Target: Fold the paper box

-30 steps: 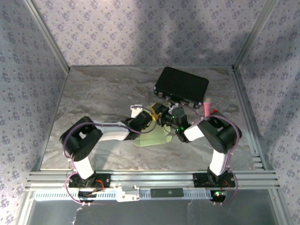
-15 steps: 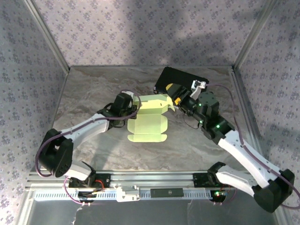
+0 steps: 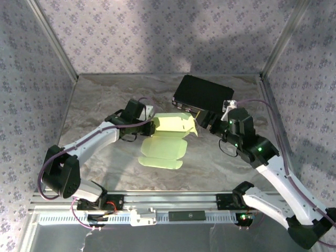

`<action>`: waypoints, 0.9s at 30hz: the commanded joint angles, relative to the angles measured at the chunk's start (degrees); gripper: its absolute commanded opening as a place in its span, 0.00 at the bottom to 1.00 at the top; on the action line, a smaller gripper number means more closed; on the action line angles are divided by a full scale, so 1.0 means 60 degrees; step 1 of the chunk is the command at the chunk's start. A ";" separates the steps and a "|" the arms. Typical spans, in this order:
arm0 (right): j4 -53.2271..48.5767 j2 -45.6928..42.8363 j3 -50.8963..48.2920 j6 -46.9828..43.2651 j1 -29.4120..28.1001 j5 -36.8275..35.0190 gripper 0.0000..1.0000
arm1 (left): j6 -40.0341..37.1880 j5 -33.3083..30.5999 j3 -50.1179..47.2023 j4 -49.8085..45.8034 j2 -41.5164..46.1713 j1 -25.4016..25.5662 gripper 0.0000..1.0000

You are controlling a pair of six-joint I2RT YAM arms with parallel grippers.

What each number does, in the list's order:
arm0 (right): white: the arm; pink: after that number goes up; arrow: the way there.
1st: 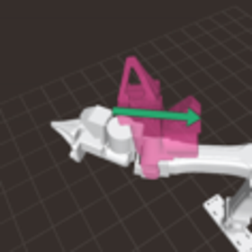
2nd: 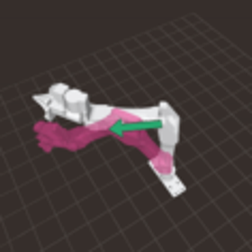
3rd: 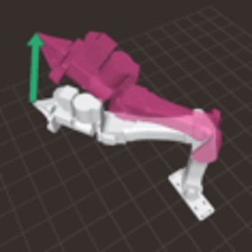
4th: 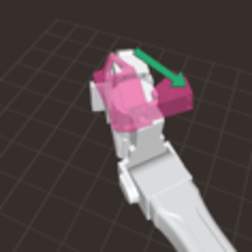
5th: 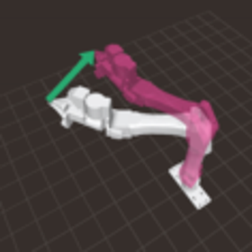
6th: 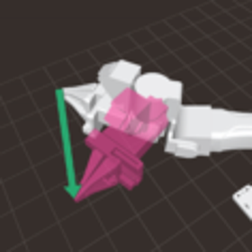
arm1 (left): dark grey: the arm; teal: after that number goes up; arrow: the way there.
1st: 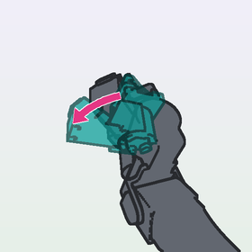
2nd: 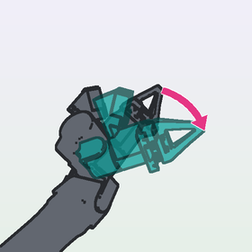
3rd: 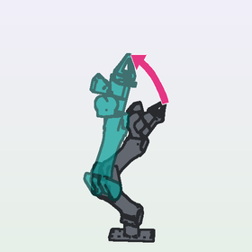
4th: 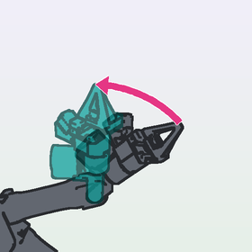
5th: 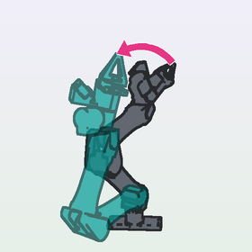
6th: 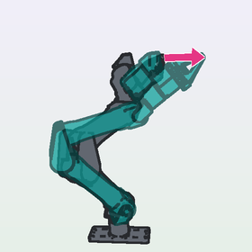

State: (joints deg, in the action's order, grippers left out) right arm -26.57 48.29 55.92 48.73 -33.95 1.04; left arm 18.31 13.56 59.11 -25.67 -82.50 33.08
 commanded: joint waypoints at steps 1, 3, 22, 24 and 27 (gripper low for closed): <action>-0.0760 -0.0066 0.0240 -0.0798 -0.0347 -0.0277 0.73 | -0.0554 0.0910 0.0301 -0.0639 0.0286 -0.0100 0.00; -0.0882 -0.0109 0.0211 -0.1239 -0.0630 -0.0575 0.73 | -0.0714 0.1261 0.0384 -0.0816 0.0231 -0.0122 0.00; -0.2245 0.0088 0.1039 -0.0863 -0.0913 -0.1375 0.42 | -0.0680 0.0956 0.0631 -0.1537 0.0306 -0.0163 0.00; -0.2065 0.0034 0.1091 -0.0391 -0.2013 -0.2700 0.42 | -0.0525 0.0677 0.0636 -0.1535 0.0361 -0.0126 0.00; -0.1814 0.0431 0.1437 0.0170 -0.3124 -0.3630 0.38 | -0.0384 0.0404 0.0607 -0.1531 0.0484 -0.0078 0.00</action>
State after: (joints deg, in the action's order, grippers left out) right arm -38.09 49.47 60.95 43.86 -48.42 -11.42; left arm 14.33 18.37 61.58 -34.72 -82.19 32.36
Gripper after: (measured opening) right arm 0.393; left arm 0.094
